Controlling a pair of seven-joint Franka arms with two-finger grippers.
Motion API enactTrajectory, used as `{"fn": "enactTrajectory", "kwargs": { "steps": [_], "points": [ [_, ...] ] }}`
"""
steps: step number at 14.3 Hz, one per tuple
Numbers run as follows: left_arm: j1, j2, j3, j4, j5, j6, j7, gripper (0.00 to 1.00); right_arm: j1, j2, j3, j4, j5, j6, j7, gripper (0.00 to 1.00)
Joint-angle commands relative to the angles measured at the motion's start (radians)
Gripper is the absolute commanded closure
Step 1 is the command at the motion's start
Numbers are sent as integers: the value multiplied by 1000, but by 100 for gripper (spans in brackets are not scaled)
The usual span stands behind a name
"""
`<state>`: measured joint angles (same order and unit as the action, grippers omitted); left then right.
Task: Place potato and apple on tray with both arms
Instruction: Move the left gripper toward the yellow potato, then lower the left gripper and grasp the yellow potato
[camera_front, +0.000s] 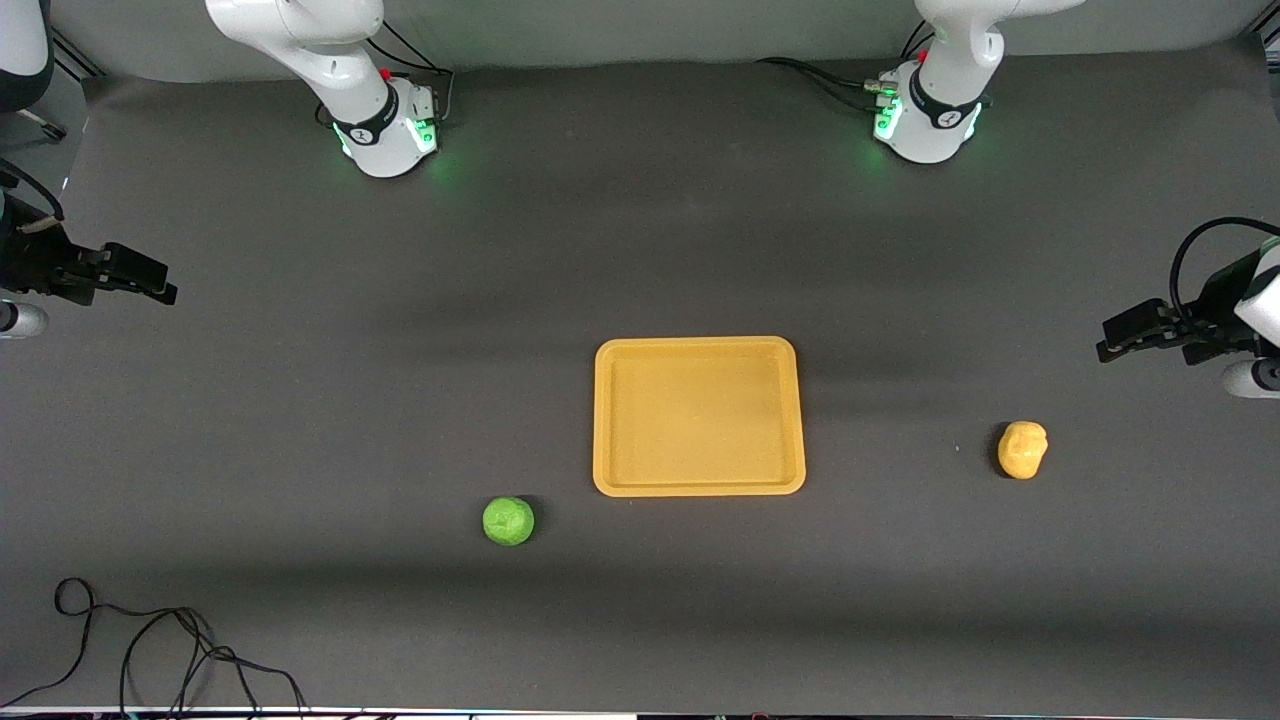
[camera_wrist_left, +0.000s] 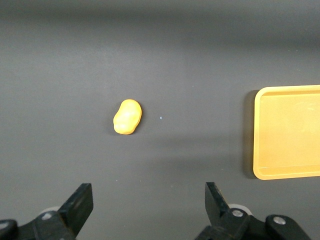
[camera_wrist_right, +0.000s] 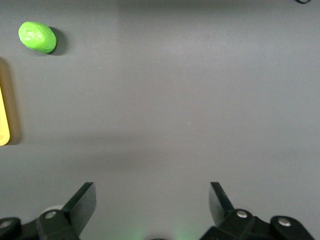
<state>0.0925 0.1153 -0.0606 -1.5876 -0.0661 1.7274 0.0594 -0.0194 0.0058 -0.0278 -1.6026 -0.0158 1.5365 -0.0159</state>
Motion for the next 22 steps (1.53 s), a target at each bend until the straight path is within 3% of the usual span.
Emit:
{"fn": "enactTrajectory", "kwargs": {
  "steps": [1, 7, 13, 19, 22],
  "points": [
    [-5, 7, -2, 25, 30, -19, 11, 0, -7, 10, 5, 26, -4, -7, -10, 0],
    [-7, 6, -5, 21, 72, -25, 0, 0, -5, 17, 5, 39, -7, -6, -15, 0],
    [0, 29, -7, -28, 101, 55, 3, 0, -4, 16, 5, 36, -7, -6, -25, 0],
    [4, 187, -7, -40, 107, 129, 26, 0, -1, 17, 5, 30, -3, -6, -24, 0],
    [10, 219, -4, -164, 108, 321, 46, 3, -2, 17, 5, 35, -3, -6, -22, 0]
  ]
}}
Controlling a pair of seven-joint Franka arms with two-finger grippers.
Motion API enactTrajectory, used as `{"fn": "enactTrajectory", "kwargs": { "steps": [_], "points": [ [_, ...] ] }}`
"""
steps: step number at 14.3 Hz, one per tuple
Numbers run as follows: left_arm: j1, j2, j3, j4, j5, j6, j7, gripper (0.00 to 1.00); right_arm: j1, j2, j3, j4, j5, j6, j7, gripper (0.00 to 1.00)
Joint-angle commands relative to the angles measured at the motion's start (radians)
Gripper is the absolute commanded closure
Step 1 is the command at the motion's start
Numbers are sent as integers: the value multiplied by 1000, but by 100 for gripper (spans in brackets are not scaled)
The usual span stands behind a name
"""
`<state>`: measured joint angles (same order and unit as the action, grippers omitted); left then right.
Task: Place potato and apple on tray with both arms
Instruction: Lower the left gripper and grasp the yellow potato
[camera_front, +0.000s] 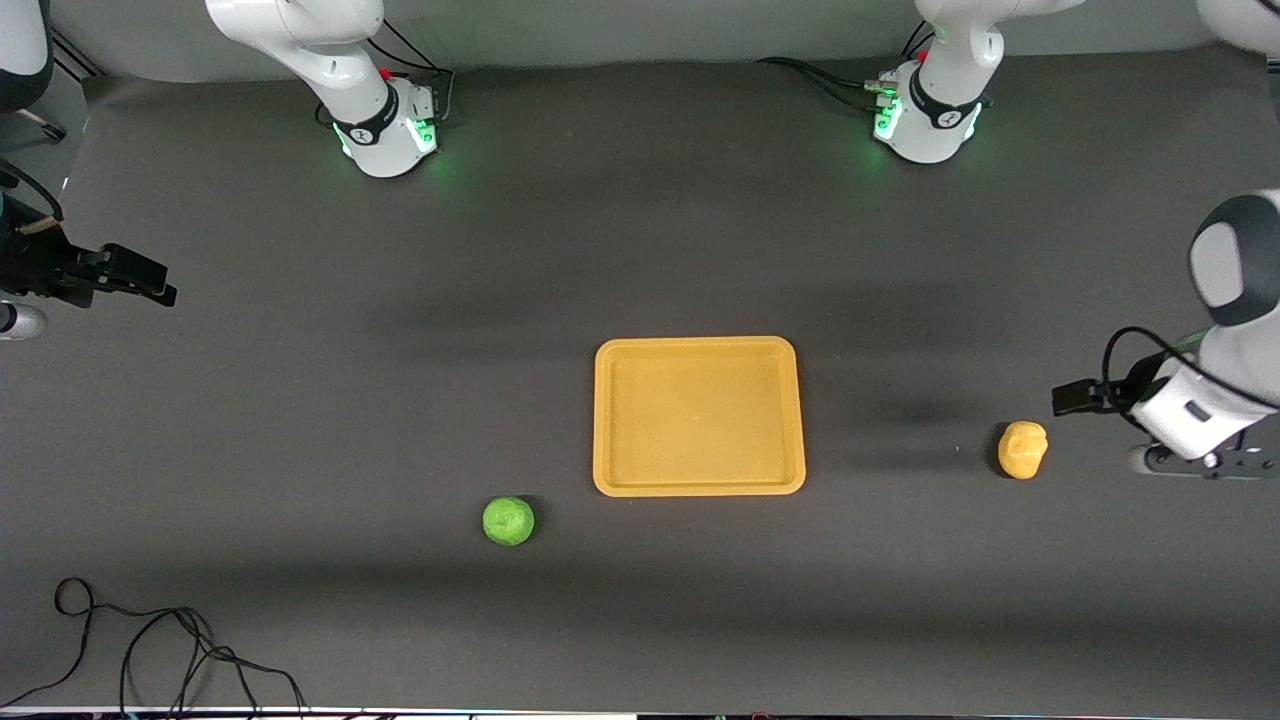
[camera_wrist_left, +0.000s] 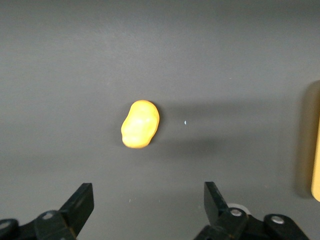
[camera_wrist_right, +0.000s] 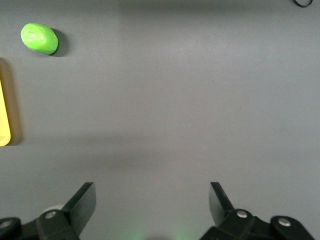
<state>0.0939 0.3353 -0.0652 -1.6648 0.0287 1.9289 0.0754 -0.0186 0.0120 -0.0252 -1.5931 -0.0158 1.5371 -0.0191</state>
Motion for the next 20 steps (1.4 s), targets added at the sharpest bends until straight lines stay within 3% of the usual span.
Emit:
{"fn": "enactTrajectory", "kwargs": {
  "steps": [1, 4, 9, 14, 16, 17, 20],
  "points": [
    [13, 25, 2, -122, 13, 210, 49, 2, -1, 11, 2, 24, -3, -6, -19, 0],
    [42, 99, 4, -190, 13, 314, 69, 2, -4, 13, 2, 25, -1, -6, -19, 0],
    [89, 215, 2, -190, 8, 450, 113, 3, -9, 19, 1, 24, -1, 1, -16, 0],
    [69, 255, -2, -191, 11, 473, 116, 4, -9, 19, 1, 21, -1, 1, -16, 0],
    [55, 254, -4, -188, 13, 475, 116, 22, -9, 19, 1, 21, -1, 1, -16, 0],
    [56, 254, -4, -187, 13, 473, 116, 23, -9, 19, 1, 21, -3, 1, -16, 0],
    [55, 252, -4, -187, 13, 472, 116, 52, -9, 19, 1, 21, -1, 1, -16, 0]
  ]
}}
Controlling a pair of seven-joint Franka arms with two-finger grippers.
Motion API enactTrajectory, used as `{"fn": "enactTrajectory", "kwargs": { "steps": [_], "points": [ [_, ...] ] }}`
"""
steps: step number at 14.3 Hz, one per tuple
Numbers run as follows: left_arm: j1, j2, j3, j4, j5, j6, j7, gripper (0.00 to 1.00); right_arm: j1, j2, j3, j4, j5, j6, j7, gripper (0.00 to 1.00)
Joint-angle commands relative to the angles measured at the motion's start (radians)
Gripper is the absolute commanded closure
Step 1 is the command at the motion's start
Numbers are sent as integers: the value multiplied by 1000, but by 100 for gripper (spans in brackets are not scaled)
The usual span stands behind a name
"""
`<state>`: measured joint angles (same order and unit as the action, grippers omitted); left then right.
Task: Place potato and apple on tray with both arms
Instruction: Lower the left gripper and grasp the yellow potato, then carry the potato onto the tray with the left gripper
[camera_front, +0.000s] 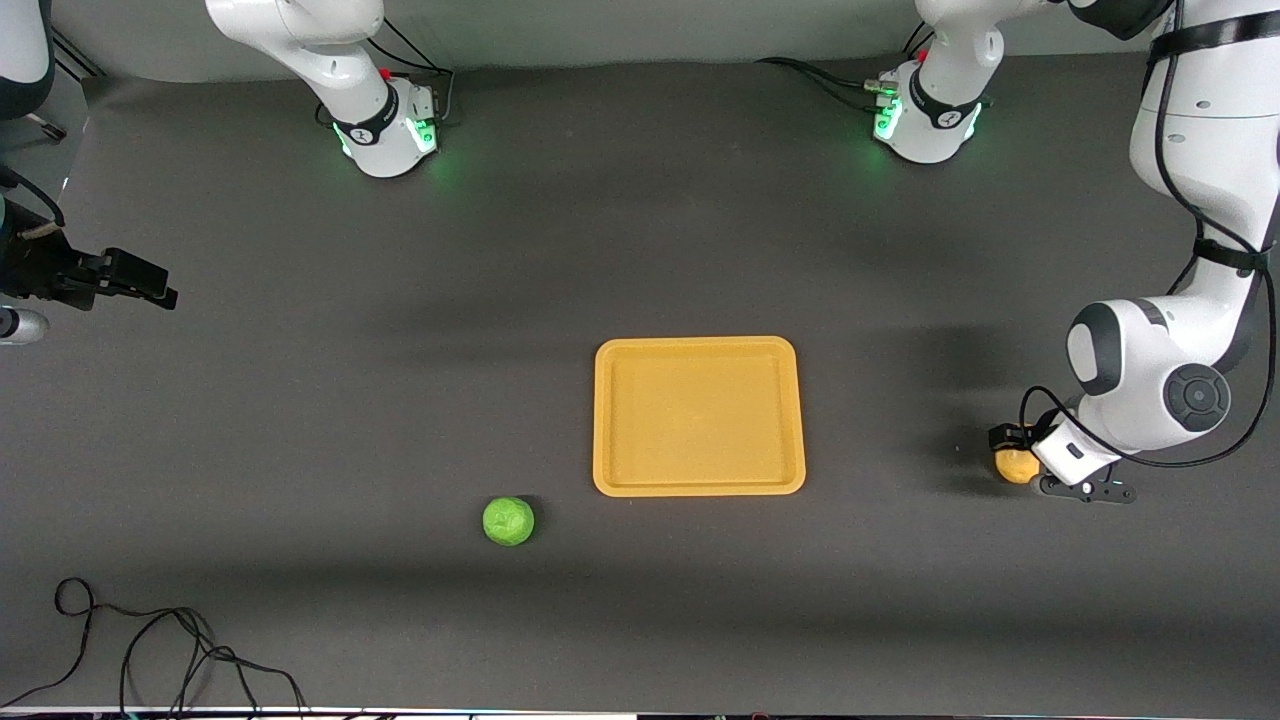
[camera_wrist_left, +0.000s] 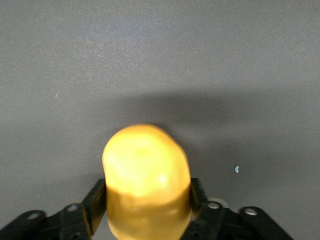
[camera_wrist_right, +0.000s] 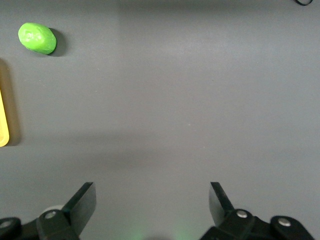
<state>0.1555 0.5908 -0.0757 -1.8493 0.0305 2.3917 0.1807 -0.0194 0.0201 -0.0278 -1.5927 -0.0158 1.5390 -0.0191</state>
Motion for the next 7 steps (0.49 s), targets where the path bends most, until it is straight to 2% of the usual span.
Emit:
{"fn": "enactTrajectory", "kwargs": {
  "steps": [1, 2, 4, 7],
  "points": [
    [-8, -2, 7, -2, 11, 10, 9, 64, -8, 11, 3, 19, -1, 0, -16, 0],
    [-8, -8, 7, -2, 11, 7, 9, 68, -8, 11, 3, 19, -1, 0, -16, 0],
    [-8, -57, 4, 1, 3, -16, -3, 71, -8, 11, 3, 19, -1, 0, -16, 0],
    [-20, -167, -24, 24, -24, -176, -30, 71, -8, 11, 3, 16, -1, 0, -16, 0]
  ]
}}
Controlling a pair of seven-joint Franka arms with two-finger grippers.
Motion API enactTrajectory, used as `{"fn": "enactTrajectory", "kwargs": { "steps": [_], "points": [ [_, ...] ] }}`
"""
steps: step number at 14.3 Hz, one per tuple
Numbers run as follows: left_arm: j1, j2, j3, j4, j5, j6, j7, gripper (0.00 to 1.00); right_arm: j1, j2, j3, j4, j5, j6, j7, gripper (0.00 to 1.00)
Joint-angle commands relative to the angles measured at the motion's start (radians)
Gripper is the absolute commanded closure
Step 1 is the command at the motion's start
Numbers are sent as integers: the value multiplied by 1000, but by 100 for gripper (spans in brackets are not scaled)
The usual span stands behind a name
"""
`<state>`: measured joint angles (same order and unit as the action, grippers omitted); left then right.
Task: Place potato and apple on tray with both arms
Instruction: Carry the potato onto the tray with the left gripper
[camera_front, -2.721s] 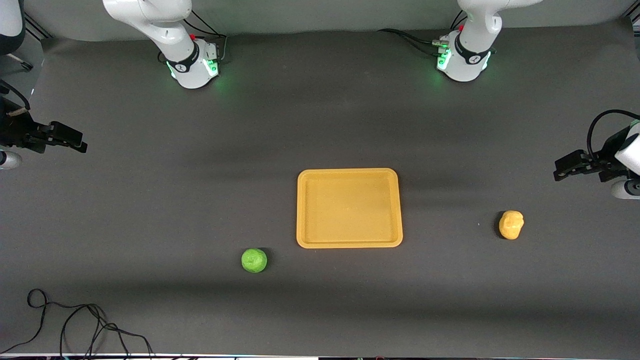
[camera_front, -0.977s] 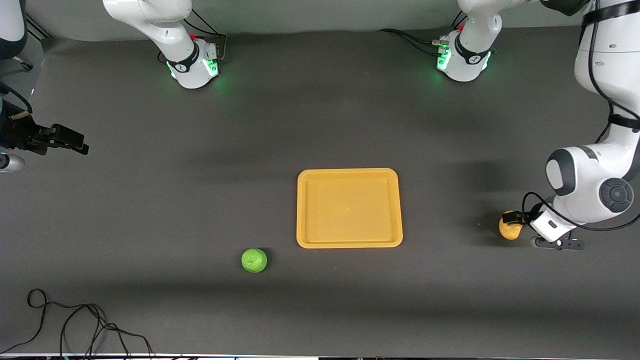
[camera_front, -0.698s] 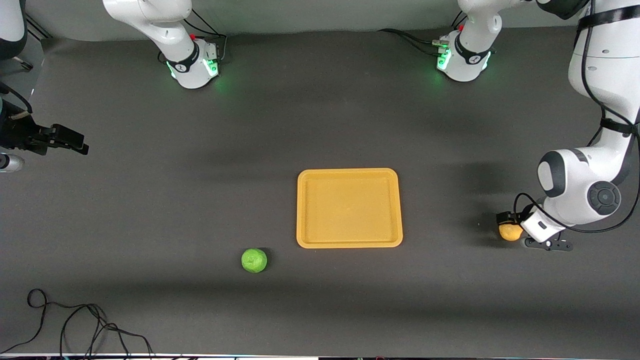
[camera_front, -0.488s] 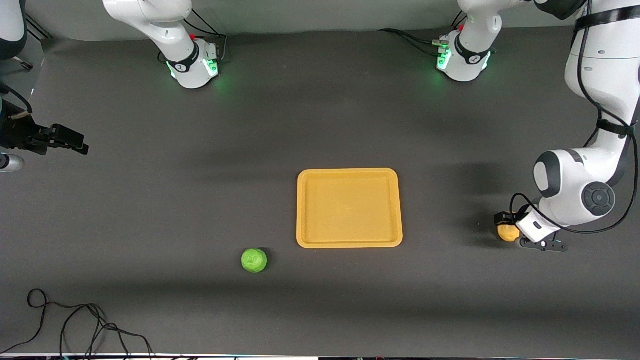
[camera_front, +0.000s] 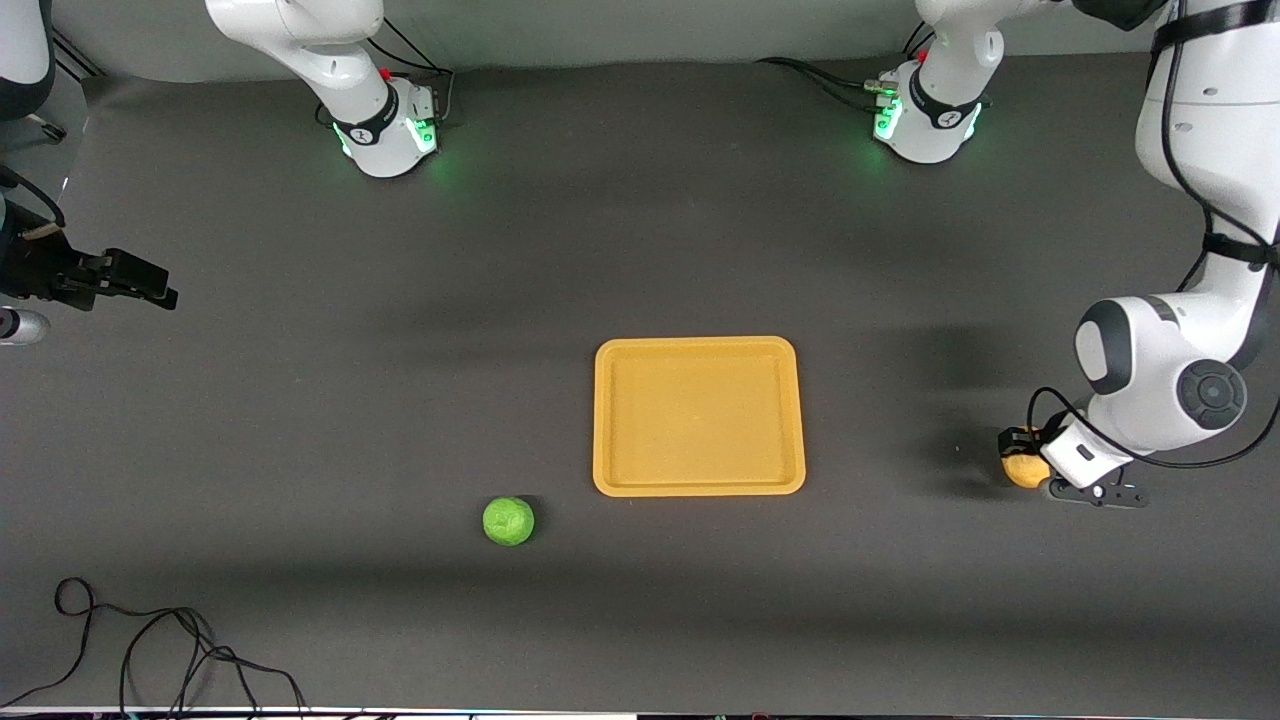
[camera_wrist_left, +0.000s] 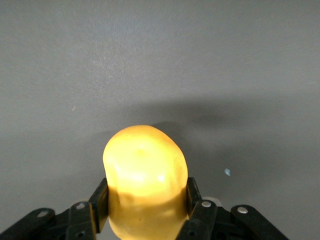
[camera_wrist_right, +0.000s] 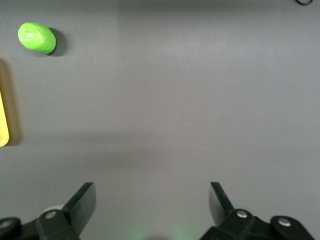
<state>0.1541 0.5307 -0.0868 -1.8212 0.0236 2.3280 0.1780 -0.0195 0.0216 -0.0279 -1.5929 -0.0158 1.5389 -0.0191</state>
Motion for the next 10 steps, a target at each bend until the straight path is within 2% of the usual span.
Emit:
{"fn": "enactTrajectory", "kwargs": {
  "steps": [1, 3, 6, 8, 10],
  "points": [
    [-21, -130, -42, 15, -52, -163, -52, 71, -8, 9, 3, 16, -1, 0, -16, 0],
    [-25, -146, -108, 63, -112, -199, -156, 71, -10, 9, 3, 16, -1, 0, -16, 0],
    [-85, -133, -194, 92, -108, -179, -354, 71, -8, 11, -1, 14, -1, 1, -16, 0],
    [-190, -103, -191, 92, -103, -142, -457, 73, -8, 11, -3, 14, 0, 7, -16, 0],
    [-253, -58, -192, 83, -99, -95, -488, 75, -5, 12, -1, 16, 0, 12, -16, 0]
  ]
}}
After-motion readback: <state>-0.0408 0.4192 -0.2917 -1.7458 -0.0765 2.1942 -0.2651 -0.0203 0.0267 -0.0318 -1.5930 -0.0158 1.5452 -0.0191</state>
